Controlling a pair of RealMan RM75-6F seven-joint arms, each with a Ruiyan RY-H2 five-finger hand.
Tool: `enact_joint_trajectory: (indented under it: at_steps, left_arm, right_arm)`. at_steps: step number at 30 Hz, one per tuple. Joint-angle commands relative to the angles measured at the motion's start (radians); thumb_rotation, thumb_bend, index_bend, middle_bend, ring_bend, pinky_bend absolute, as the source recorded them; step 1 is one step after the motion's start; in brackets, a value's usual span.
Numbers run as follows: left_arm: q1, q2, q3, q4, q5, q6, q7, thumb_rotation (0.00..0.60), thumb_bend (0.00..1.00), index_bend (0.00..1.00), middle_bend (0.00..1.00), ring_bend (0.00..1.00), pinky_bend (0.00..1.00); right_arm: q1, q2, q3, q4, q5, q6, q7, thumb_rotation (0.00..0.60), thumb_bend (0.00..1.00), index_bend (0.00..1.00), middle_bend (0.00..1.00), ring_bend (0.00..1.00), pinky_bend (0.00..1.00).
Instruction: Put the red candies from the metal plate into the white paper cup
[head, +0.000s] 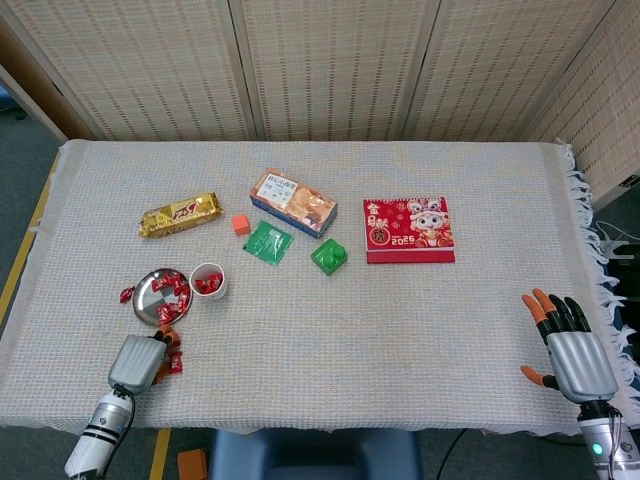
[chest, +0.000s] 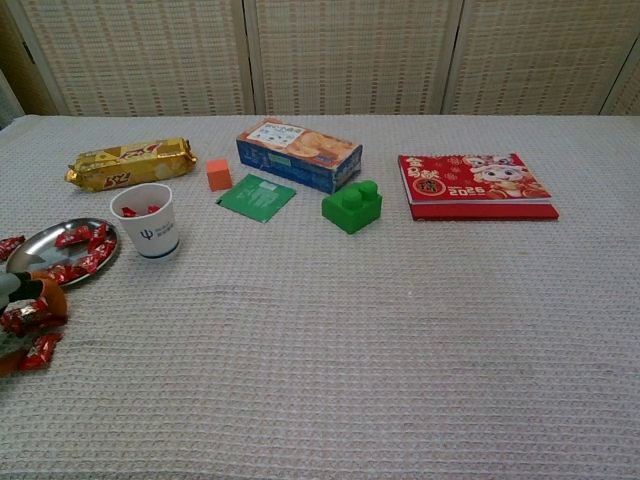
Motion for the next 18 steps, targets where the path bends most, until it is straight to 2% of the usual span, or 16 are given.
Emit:
enact_joint_trajectory:
  at_steps: [1, 6, 13, 18]
  left_arm:
    - [-0.001, -0.004, -0.003, 0.011, -0.012, -0.013, 0.004, 0.6, 0.34, 0.36, 0.26, 0.66, 1.0]
    - [0.005, -0.007, -0.001, 0.024, -0.01, -0.01, 0.0, 0.6, 0.35, 0.41, 0.32, 0.66, 1.0]
    - [0.01, -0.008, -0.003, 0.039, 0.011, 0.008, -0.047, 0.6, 0.34, 0.48, 0.45, 0.67, 1.0]
    - [0.008, -0.01, -0.009, 0.058, 0.009, -0.001, -0.075, 0.6, 0.34, 0.51, 0.47, 0.67, 1.0]
  right_arm:
    - [0.0, 0.0, 0.0, -0.001, -0.001, 0.001, 0.0, 0.6, 0.03, 0.0, 0.0, 0.0, 0.0]
    - [0.001, 0.001, -0.002, -0.002, -0.001, -0.003, 0.001, 0.6, 0.03, 0.0, 0.0, 0.0, 0.0]
    - [0.002, 0.001, -0.003, -0.003, -0.002, -0.006, -0.001, 0.6, 0.03, 0.0, 0.0, 0.0, 0.0]
    - [0.003, 0.0, -0.003, -0.003, 0.001, -0.009, -0.005, 0.6, 0.03, 0.0, 0.0, 0.0, 0.0]
